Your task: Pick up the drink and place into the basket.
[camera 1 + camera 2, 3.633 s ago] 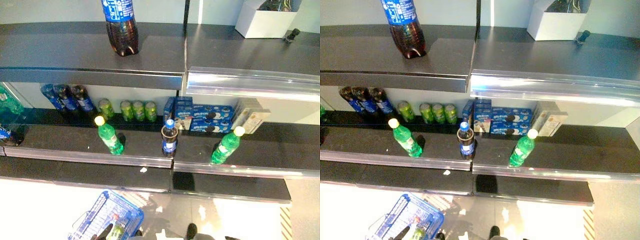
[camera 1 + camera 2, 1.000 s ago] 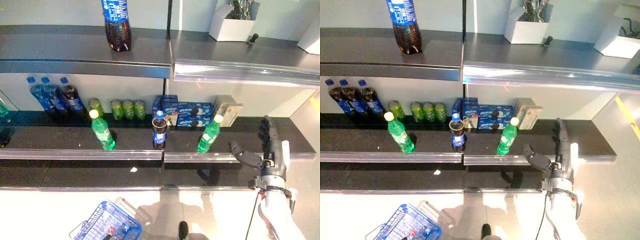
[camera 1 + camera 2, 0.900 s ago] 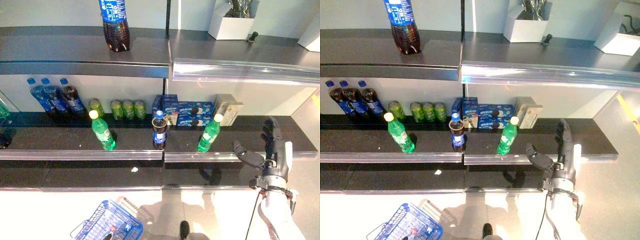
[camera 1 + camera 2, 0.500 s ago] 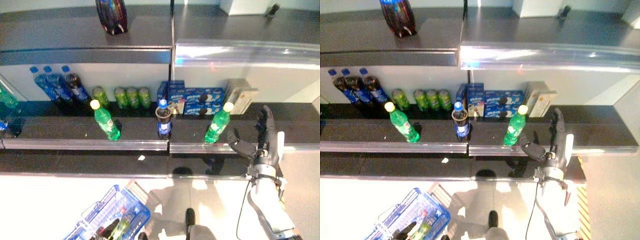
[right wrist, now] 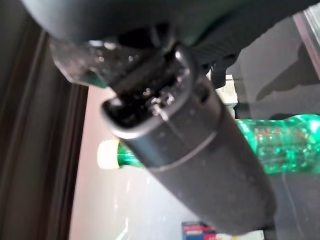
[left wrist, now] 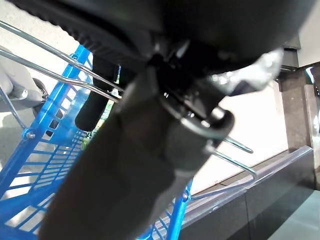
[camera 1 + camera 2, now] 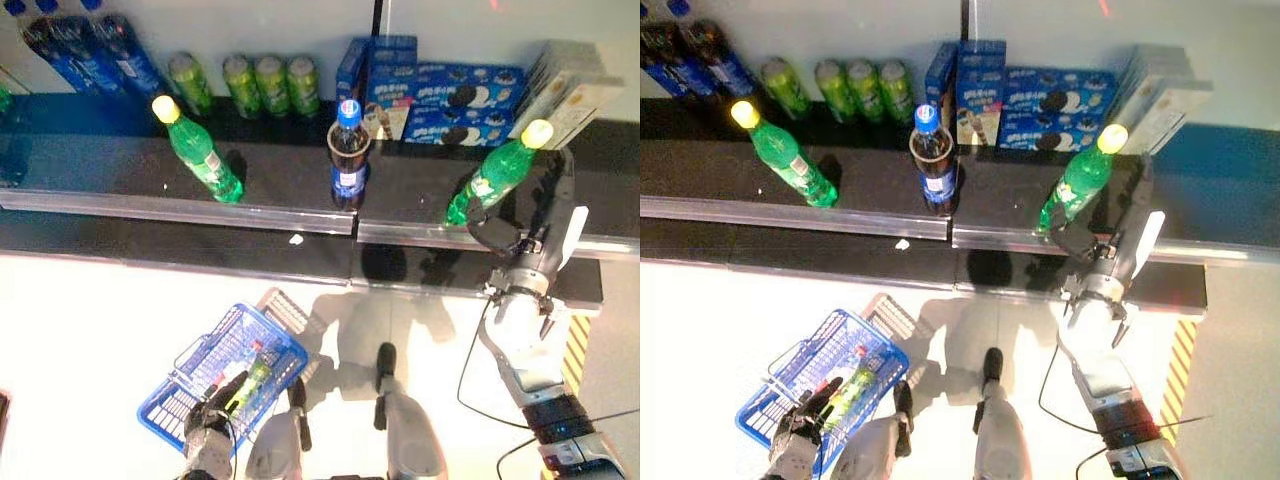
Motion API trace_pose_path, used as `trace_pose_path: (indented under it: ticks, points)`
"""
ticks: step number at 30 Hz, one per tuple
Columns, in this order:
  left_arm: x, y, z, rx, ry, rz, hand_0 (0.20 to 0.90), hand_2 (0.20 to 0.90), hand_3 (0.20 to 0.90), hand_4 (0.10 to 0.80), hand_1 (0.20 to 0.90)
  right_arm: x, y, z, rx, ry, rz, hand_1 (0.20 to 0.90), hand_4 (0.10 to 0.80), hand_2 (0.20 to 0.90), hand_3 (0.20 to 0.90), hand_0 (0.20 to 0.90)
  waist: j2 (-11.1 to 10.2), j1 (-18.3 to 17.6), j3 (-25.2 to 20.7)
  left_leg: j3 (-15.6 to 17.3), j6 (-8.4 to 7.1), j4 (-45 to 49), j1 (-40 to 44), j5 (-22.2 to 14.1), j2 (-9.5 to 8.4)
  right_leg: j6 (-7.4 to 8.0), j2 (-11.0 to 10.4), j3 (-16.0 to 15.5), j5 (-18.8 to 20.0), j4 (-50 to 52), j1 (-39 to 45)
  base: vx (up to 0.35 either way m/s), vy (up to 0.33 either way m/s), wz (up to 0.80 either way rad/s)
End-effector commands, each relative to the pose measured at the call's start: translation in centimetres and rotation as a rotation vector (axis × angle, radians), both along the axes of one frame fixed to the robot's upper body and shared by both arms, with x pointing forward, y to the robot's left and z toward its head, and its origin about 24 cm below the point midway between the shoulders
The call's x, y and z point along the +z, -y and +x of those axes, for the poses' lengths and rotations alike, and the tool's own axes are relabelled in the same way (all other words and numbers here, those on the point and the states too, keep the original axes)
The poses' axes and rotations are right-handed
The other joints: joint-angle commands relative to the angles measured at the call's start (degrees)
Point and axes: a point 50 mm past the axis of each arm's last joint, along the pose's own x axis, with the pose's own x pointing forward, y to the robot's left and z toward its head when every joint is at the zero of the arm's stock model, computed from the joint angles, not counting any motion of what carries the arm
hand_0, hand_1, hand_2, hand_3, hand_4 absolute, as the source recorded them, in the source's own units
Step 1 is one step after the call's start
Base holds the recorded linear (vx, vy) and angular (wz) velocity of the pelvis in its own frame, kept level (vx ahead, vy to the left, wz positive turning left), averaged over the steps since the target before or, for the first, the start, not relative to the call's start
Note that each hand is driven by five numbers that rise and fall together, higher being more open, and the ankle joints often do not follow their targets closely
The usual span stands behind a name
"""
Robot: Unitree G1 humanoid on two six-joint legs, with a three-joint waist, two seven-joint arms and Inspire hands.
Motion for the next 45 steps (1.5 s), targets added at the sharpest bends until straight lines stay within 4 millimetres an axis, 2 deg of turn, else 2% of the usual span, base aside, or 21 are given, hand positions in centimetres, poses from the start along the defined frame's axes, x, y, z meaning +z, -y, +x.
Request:
trace_pose_path:
  ticks: [1, 13, 28, 29, 30, 31, 32, 38, 45]
  points:
    - [1.0, -0.3, 0.3, 0.040, 0.138, 0.013, 0.300, 0.300, 0.200, 0.100, 0.300, 5.3, -0.5, -0.1, 0.021, 0.279, 0.002, 0.900, 0.800, 0.900, 0.900, 0.900, -0.40, 0.81, -1.83, -0.99, 1.08, 7.83, -4.43, -1.35, 0.08, 2.28, -1.30, 0.62, -9.26, 10.75, -0.95, -0.029, -0.006, 0.04]
    - [1.6, 0.5, 1.5, 0.023, 0.182, -0.002, 0.300, 0.300, 0.200, 0.100, 0.300, 6.3, -0.2, 0.9, 0.027, 0.305, 0.054, 0.900, 0.800, 0.900, 0.900, 0.900, 0.59, 1.74, 1.18, -2.06, 0.62, 9.61, -7.42, 0.00, -0.45, 1.45, -1.38, -0.03, -9.47, 11.73, -2.50, -0.002, 0.000, 0.00]
    - [2.0, 0.8, 2.2, -0.029, 0.207, -0.017, 0.300, 0.300, 0.200, 0.100, 0.300, 10.9, 2.3, 2.5, -0.074, 0.394, 0.086, 0.900, 0.800, 0.900, 0.900, 0.900, 1.80, 4.00, 2.32, -3.78, 0.29, 12.08, -9.49, 1.49, -0.98, 0.46, -1.25, -1.00, -10.18, 12.73, -2.68, 0.034, -0.005, 0.04]
    - [2.0, 0.8, 2.1, -0.029, 0.207, -0.019, 0.300, 0.300, 0.200, 0.100, 0.300, 11.1, 2.5, 2.5, -0.078, 0.395, 0.085, 0.679, 0.542, 0.679, 0.642, 0.679, 1.87, 4.12, 2.35, -3.83, 0.28, 12.14, -9.47, 1.50, -1.01, 0.43, -1.21, -1.03, -10.26, 12.71, -2.54, 0.000, 0.000, 0.00]
    - [2.0, 0.8, 2.1, -0.029, 0.207, -0.019, 0.300, 0.300, 0.200, 0.100, 0.300, 11.1, 2.5, 2.5, -0.078, 0.395, 0.085, 0.679, 0.542, 0.679, 0.642, 0.679, 1.86, 4.10, 2.32, -3.84, 0.28, 12.08, -9.49, 1.54, -1.03, 0.43, -1.22, -1.04, -10.23, 12.67, -2.57, 0.000, 0.000, 0.00]
    - [2.0, 0.8, 2.1, -0.030, 0.205, -0.020, 0.300, 0.300, 0.200, 0.100, 0.300, 11.2, 2.6, 2.6, -0.083, 0.395, 0.081, 0.507, 0.342, 0.507, 0.442, 0.507, 1.93, 4.19, 2.28, -3.90, 0.25, 12.15, -9.56, 1.72, -1.06, 0.37, -1.21, -1.10, -10.26, 12.69, -2.52, 0.000, 0.000, 0.00]
    - [1.9, 0.7, 2.0, -0.031, 0.202, -0.020, 0.300, 0.300, 0.200, 0.100, 0.300, 11.3, 2.9, 2.6, -0.091, 0.394, 0.077, 0.300, 0.100, 0.300, 0.200, 0.300, 1.97, 4.27, 2.26, -3.91, 0.27, 12.24, -9.59, 1.75, -1.08, 0.32, -1.20, -1.15, -10.34, 12.74, -2.47, 0.000, 0.000, 0.00]
    - [1.8, 0.3, 1.6, -0.030, 0.186, -0.015, 0.300, 0.300, 0.200, 0.100, 0.300, 11.2, 4.2, 2.5, -0.127, 0.389, 0.091, 0.300, 0.100, 0.300, 0.200, 0.300, 1.88, 4.63, 1.97, -4.21, 0.26, 13.03, -9.81, 1.89, -1.08, 0.05, -1.03, -1.40, -10.71, 13.09, -1.98, 0.008, 0.000, 0.05]
    - [1.6, 0.0, 1.2, -0.014, 0.177, -0.017, 0.300, 0.300, 0.200, 0.100, 0.300, 10.0, 4.9, 2.2, -0.137, 0.360, 0.114, 0.300, 0.100, 0.300, 0.200, 0.300, 1.63, 4.41, 1.25, -3.89, 0.32, 13.27, -9.22, 1.80, -0.87, -0.24, -0.77, -1.46, -11.25, 13.27, -1.08, 0.000, 0.000, 0.01]
